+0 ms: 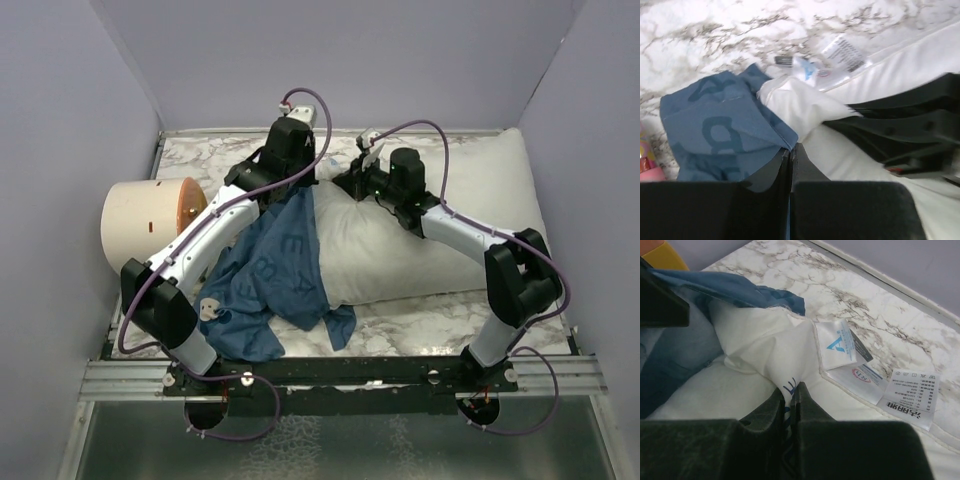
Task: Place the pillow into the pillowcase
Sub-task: Stuff the pillow into the pillowcase.
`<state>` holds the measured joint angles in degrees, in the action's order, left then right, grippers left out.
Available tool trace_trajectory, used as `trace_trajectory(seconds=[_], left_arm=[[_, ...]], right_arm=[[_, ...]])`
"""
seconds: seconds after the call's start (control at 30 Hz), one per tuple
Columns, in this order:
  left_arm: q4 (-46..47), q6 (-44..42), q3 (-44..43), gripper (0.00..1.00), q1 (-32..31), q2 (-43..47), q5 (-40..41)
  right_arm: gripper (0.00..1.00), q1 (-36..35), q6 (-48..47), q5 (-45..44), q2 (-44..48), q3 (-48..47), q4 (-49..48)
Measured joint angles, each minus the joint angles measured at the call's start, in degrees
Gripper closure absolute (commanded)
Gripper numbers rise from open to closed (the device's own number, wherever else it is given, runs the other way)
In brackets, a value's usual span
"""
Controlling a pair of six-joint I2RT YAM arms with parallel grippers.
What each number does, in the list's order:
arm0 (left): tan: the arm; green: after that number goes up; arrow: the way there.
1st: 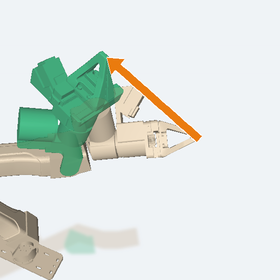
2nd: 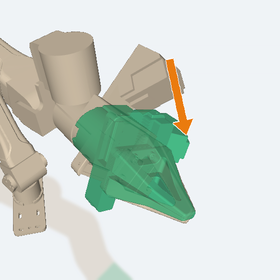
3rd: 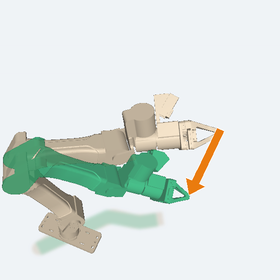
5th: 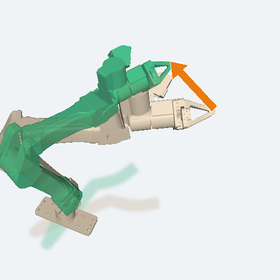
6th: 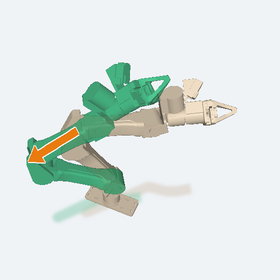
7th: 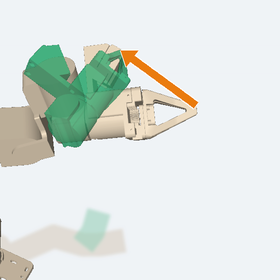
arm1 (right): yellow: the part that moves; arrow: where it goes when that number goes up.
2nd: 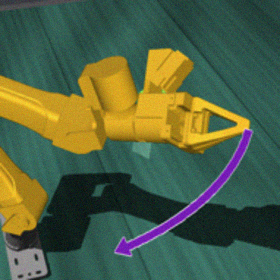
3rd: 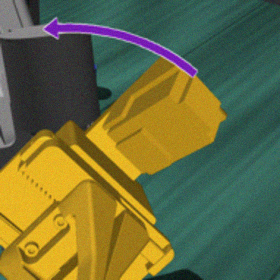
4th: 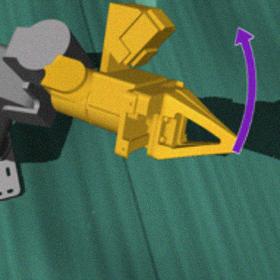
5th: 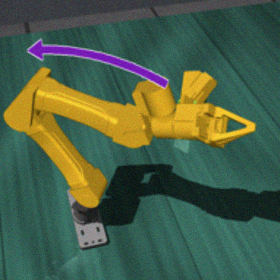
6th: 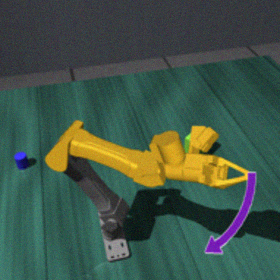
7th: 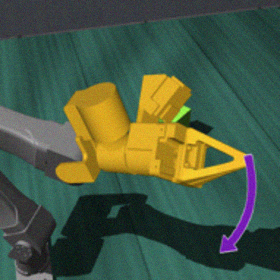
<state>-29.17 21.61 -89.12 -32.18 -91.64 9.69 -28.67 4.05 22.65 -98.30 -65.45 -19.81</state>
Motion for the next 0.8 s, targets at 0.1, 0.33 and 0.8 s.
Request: trace_trajectory(seconds=[0.1,0.33,0.8], left_arm=[[-0.33,0.0,-4.13,1.0,-1.9,-0.31,-1.44],[-0.98,0.46,-14.45,1.0,-2.23,-8.46,-7.76],[-1.49,4.44,-41.66,1.0,-1.14,-22.34,-20.87]], right_arm=[[0.99,0.0,0.85,0.92,-0.5,-0.66,-0.02],[0.99,0.48,6.97,5.27,-0.55,-1.01,-3.39],[0.99,9.16,18.4,6.1,3.23,-0.35,-14.71]])
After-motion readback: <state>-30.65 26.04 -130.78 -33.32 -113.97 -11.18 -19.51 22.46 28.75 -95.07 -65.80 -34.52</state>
